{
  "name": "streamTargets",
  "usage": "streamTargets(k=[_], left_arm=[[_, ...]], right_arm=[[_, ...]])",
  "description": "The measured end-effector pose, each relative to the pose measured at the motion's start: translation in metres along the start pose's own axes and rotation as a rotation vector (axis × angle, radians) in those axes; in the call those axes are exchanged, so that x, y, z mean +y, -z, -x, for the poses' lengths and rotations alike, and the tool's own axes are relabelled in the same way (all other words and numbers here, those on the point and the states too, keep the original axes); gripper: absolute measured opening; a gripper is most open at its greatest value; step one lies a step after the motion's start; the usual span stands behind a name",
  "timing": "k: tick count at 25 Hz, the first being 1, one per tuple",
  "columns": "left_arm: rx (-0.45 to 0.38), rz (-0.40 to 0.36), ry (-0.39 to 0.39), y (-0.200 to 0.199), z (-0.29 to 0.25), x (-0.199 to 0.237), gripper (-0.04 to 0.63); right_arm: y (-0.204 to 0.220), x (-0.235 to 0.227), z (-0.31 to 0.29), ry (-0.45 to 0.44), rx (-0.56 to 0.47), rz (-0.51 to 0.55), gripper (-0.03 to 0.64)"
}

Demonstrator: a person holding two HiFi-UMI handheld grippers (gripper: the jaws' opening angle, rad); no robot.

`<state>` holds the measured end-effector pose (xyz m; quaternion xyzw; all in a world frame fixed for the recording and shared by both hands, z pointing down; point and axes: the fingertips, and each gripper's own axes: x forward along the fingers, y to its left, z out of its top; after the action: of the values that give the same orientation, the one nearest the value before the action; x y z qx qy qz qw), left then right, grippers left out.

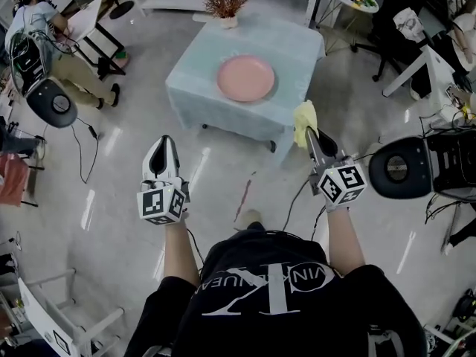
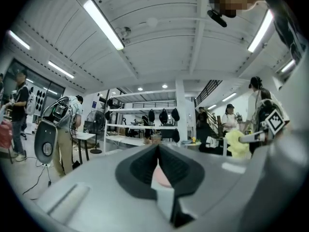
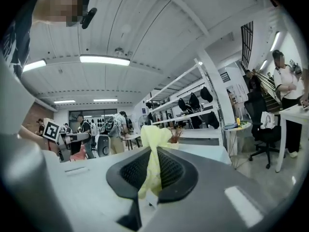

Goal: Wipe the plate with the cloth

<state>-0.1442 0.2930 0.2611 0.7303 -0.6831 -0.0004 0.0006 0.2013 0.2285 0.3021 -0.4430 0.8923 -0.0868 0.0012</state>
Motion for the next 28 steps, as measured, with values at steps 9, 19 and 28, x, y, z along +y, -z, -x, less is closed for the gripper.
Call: streamTargets(k=[9,19,28], left_arm=[[0.068,0.038,0.044,0.051,-0.062,0.02,0.0],[0.142,0.057,0.081,0.086,-0.146,0.032,0.0],[0.253,0.057,0.141,0.119,-0.263,0.038,0.0]], right_arm=[[0.028,-0.01,-0.075,-0.024,0.082,0.045,0.029],[0.059,-0.025,-0.174,-0.1,0.224,0.13,0.029],[0.087,-0.059,-0.288,-0.196,0.376,0.204,0.029]])
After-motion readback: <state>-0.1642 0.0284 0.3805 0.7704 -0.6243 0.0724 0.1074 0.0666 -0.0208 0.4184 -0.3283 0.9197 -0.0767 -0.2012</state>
